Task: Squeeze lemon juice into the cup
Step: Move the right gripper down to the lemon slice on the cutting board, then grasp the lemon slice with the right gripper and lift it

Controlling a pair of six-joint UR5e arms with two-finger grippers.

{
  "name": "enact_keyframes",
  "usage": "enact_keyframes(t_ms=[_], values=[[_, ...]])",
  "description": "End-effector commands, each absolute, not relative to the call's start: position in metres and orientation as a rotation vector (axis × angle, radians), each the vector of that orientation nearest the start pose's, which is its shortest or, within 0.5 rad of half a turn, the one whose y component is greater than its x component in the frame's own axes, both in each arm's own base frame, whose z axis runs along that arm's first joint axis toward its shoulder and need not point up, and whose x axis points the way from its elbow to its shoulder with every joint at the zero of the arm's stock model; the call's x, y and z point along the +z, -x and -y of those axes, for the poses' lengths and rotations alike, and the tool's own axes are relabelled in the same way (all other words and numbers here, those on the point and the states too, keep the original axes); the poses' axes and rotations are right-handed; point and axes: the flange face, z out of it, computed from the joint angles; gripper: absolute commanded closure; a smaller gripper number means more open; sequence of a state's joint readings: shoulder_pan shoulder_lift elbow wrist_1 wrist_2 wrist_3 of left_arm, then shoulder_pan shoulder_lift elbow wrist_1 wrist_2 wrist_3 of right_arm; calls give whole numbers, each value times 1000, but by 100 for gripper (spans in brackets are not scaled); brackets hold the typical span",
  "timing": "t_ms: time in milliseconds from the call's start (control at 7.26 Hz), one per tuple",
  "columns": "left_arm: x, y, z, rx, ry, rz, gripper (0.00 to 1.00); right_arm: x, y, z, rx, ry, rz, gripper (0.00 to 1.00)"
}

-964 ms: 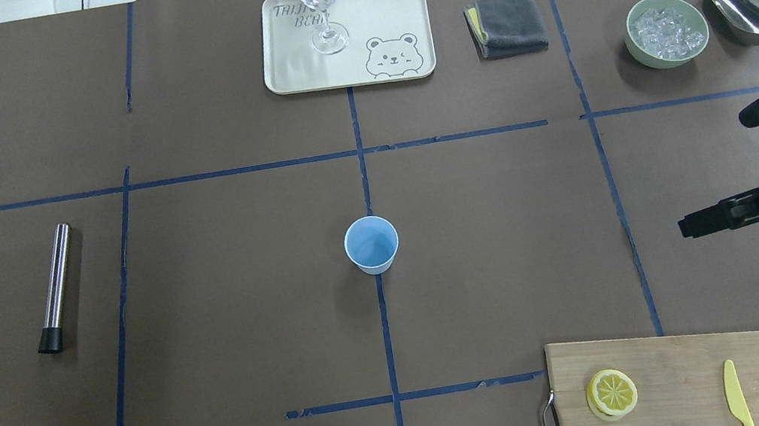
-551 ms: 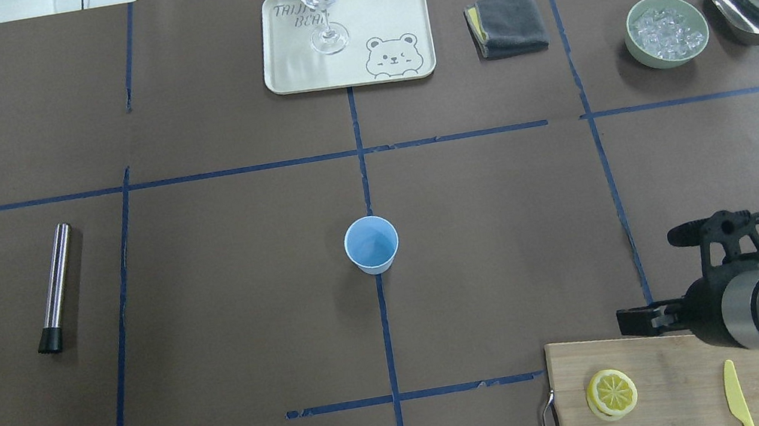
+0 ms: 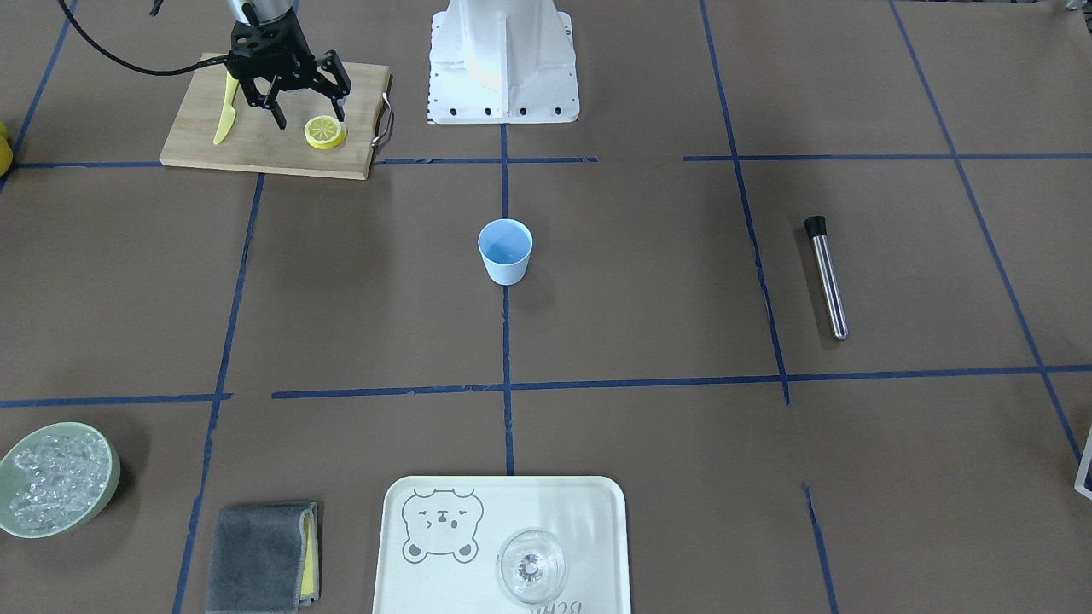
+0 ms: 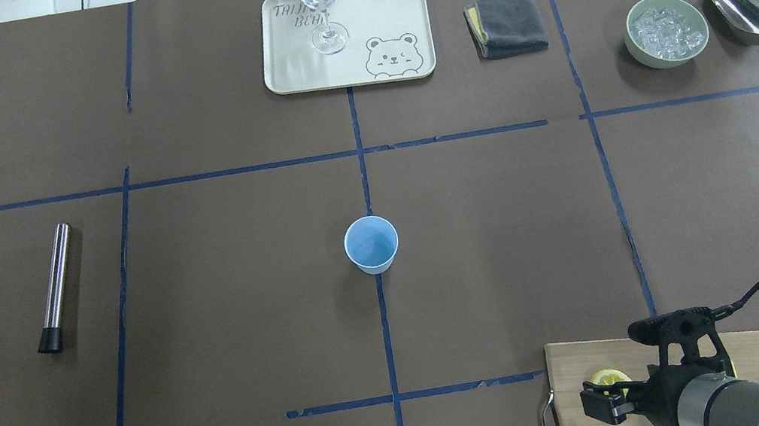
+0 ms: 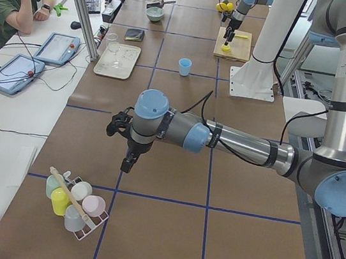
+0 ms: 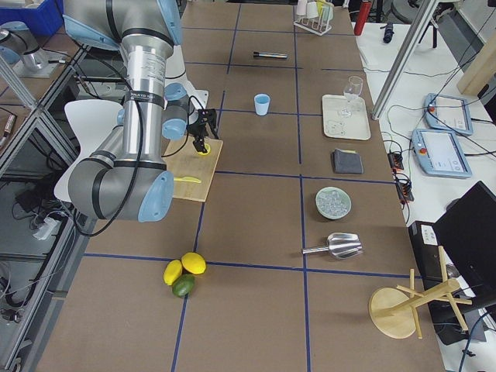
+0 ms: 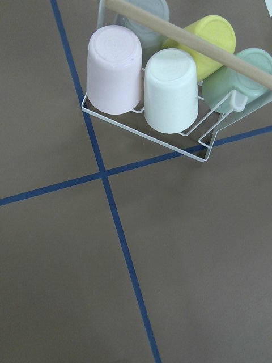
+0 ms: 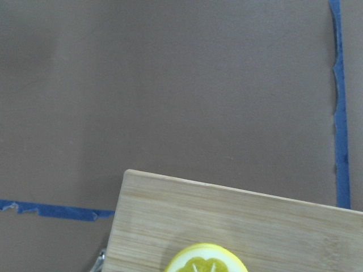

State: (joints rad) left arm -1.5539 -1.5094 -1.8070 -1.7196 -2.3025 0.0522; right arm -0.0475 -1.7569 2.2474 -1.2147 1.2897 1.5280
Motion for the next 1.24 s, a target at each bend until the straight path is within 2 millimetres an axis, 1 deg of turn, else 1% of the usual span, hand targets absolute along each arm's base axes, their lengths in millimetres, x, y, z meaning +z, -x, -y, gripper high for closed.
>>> enact_keyframes(t_ms=[0,138,413,827,964,1102], values=[[557,59,479,183,-321,-720,0,390,435,140,28,-268,795,0],[557,59,479,183,-321,-720,0,396,433,142,31,-270,783,0],[557,59,479,183,-321,-720,0,400,435,140,25,-269,773,0],[557,59,479,183,-321,-719,0,400,438,132,10,-273,774,0],[558,59,479,182,-319,-719,0,401,439,130,5,-272,770,4],[558,59,479,182,-319,-719,0,402,439,130,5,-272,770,27]])
